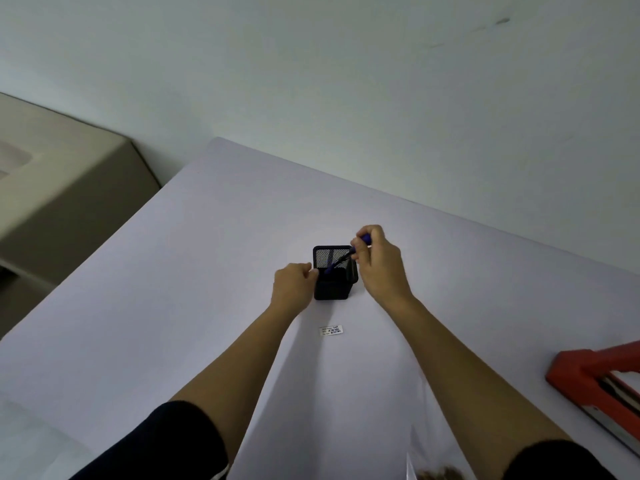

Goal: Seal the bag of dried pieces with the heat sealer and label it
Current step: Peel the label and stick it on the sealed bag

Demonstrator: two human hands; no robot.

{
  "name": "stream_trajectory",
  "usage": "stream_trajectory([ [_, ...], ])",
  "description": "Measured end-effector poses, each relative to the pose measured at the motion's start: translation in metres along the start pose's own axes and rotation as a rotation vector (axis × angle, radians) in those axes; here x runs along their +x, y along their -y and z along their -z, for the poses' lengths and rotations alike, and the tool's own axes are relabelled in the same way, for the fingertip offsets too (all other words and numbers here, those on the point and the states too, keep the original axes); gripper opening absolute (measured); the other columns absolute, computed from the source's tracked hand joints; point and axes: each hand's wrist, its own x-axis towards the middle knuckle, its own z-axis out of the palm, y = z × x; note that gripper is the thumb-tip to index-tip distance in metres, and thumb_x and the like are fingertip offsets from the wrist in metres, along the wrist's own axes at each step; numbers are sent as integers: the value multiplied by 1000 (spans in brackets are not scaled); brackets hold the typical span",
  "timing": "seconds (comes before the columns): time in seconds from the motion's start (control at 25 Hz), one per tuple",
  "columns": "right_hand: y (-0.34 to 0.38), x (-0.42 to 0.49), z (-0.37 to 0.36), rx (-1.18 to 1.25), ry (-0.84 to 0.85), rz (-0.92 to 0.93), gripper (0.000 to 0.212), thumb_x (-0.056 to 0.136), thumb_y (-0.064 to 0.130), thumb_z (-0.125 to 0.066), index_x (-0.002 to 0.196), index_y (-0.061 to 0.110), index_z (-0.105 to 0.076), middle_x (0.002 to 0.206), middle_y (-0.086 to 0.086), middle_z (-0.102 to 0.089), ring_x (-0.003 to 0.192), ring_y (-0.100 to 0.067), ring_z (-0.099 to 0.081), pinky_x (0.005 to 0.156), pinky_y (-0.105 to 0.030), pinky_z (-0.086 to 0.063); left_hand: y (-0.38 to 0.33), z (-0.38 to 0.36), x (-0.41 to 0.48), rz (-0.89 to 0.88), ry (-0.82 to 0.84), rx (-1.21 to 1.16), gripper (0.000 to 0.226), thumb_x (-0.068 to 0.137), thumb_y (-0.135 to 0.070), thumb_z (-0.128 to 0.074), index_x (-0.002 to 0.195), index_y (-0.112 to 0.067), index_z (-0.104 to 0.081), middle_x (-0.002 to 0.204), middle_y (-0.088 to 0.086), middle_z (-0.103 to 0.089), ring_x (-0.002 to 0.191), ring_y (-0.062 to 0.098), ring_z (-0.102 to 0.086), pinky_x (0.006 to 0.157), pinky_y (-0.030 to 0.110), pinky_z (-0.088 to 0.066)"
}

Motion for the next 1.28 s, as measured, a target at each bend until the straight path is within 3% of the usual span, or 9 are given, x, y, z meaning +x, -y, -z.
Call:
stream_trajectory([
  [0.12,-15,8,-19,-161,128,-28,17,97,24,-45,104,10,-51,94,-11,-67,78,-22,-60,66,-29,-46,1,-8,7,-18,17,-21,29,93,-16,-45,88,-1,-69,85,21,-69,85,35,-62,75,36,-48],
  [0.32,-30,19,-29,-285,165,-31,21,94,22,-52,106,6,-58,109,-10,-53,90,-17,-53,74,-21,-37,3,-10,12,-35,0,-35,28,92,-13,-45,87,1,-69,84,24,-69,77,34,-60,72,38,-49],
  [0.48,-35,23,-32,-470,149,19,36,93,24,-53,124,7,-53,119,-15,-49,109,-28,-50,88,-34,-43,5,-9,11,-54,17,-13,30,94,-16,-44,88,0,-68,86,22,-69,81,35,-60,73,38,-48],
  [0.6,-42,15,-28,-402,24,-8,42,92,32,-53,127,9,-49,122,-15,-46,111,-27,-47,91,-41,-45,16,-5,5,-38,-34,-119,30,96,-26,-45,98,-6,-67,92,11,-71,86,25,-63,77,33,-45],
  [0.76,-78,-33,-20,-241,-272,-139,19,95,18,-47,102,3,-57,103,-15,-54,89,-30,-57,73,-37,-48,58,-16,-19,29,-161,-133,21,92,-20,-55,105,-11,-68,100,7,-68,87,16,-60,76,21,-40],
  [0.84,-101,-63,-26,-231,-67,-204,16,91,15,-52,102,5,-59,100,-14,-54,82,-27,-57,73,-35,-47,77,-34,-31,-9,-36,-44,21,88,-18,-60,105,-11,-69,103,10,-64,85,19,-61,77,22,-41],
  [0.96,-115,-91,-42,-256,346,-167,38,87,27,-61,121,13,-57,111,-7,-49,88,-21,-55,83,-36,-49,88,-56,-40,-127,85,119,33,85,-25,-66,116,-14,-65,111,6,-57,87,21,-59,79,26,-45],
  [1.08,-110,-95,-55,-327,349,-152,43,86,32,-61,127,18,-53,114,-5,-46,96,-20,-53,82,-35,-50,87,-64,-41,-228,57,241,32,87,-24,-64,117,-14,-65,115,8,-55,96,25,-57,80,32,-48],
  [1.28,-110,-94,-60,-284,293,-152,27,84,26,-65,109,17,-63,110,-4,-46,95,-19,-53,80,-33,-50,85,-68,-40,-236,8,219,25,87,-18,-62,110,-10,-69,112,10,-57,93,27,-59,73,28,-45],
])
